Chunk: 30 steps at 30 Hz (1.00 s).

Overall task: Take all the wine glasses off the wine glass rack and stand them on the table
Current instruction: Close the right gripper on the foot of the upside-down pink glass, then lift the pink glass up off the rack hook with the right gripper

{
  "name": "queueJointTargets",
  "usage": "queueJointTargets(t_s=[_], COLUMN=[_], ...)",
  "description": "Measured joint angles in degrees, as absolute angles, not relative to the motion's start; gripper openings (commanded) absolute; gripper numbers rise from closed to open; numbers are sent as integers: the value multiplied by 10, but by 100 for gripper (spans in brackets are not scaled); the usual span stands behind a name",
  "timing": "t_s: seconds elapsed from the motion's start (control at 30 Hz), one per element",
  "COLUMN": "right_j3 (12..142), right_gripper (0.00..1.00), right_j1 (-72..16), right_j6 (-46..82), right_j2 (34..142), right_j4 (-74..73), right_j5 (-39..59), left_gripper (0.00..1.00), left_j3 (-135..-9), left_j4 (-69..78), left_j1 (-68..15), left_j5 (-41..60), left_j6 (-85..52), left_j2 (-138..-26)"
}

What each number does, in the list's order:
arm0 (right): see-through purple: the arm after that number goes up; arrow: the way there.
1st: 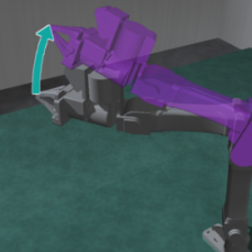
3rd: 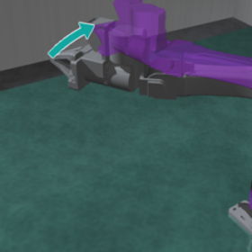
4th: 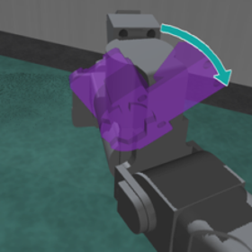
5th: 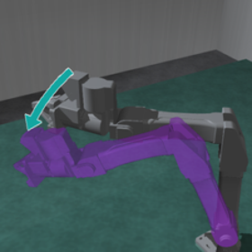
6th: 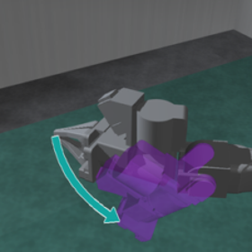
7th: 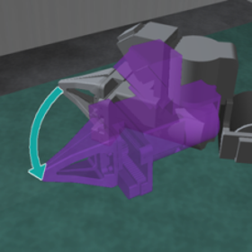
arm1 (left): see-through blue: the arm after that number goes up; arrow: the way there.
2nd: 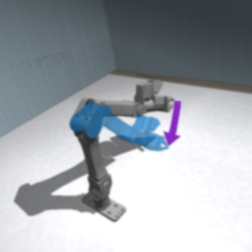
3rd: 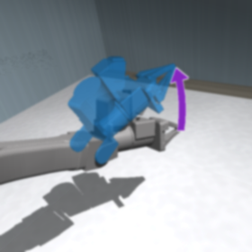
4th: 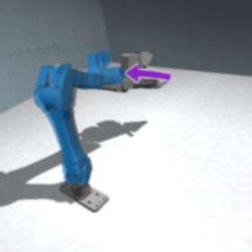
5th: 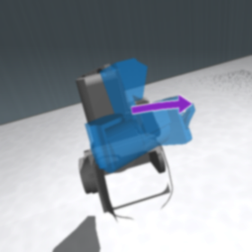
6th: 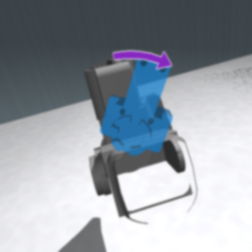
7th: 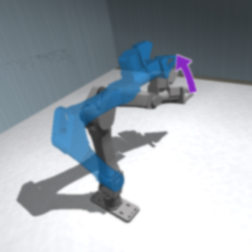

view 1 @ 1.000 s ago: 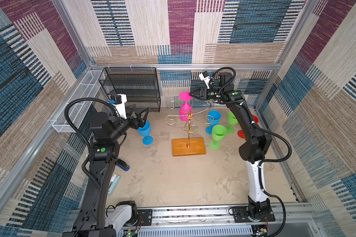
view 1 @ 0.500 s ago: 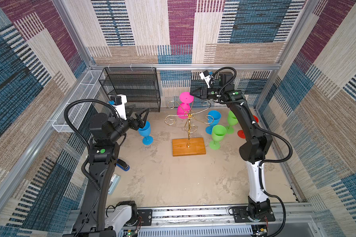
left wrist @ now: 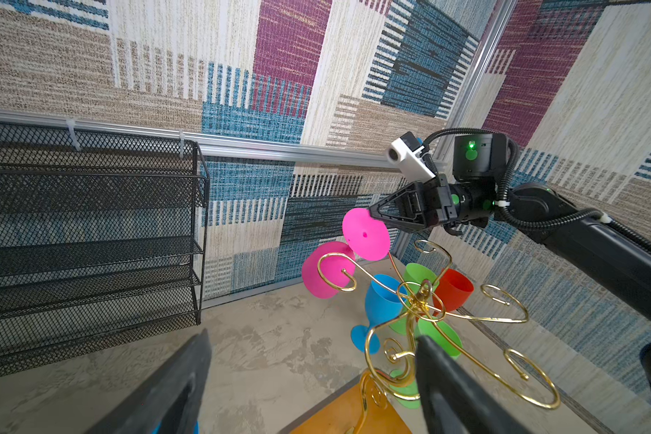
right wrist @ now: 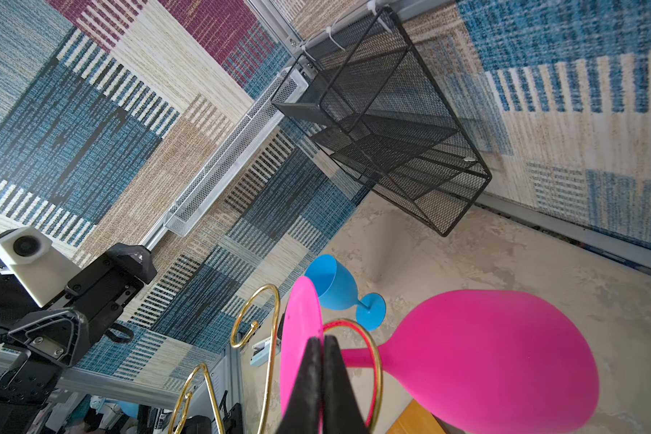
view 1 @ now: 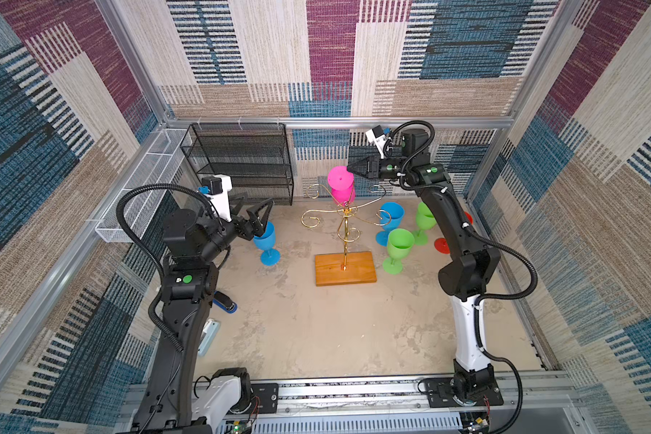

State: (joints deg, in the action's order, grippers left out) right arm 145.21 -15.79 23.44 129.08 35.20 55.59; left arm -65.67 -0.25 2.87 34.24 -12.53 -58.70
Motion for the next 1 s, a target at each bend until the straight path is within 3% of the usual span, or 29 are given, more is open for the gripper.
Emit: queueJointTargets(t_s=[1.0], right_j3=[1429], right_gripper=[0], right_j1=[-152], right_j6=[305], right_j2=[1266], right_j4=[307], right_j5=[549], left_gripper=[87], left_j3=[-654], left_j4=[2], left_j1=[29], left_j5=[342], left_j6=[-124], left_j2=[-575])
